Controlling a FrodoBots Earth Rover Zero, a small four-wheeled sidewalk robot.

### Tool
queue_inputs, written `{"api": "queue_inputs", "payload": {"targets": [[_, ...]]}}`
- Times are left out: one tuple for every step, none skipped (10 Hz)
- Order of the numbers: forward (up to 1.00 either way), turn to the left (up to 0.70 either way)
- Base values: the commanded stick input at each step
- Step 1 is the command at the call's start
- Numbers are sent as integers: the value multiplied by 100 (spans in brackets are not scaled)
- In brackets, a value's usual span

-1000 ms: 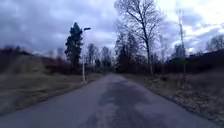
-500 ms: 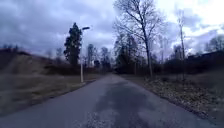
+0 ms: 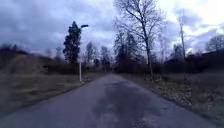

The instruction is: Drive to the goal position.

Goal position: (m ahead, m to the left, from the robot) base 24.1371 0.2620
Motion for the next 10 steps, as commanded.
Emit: {"api": "queue_inputs", "payload": {"targets": [[50, 0], [50, 0], [50, 0], [50, 0], [50, 0], [50, 0], [50, 0], [50, 0], [50, 0], [50, 0]]}}
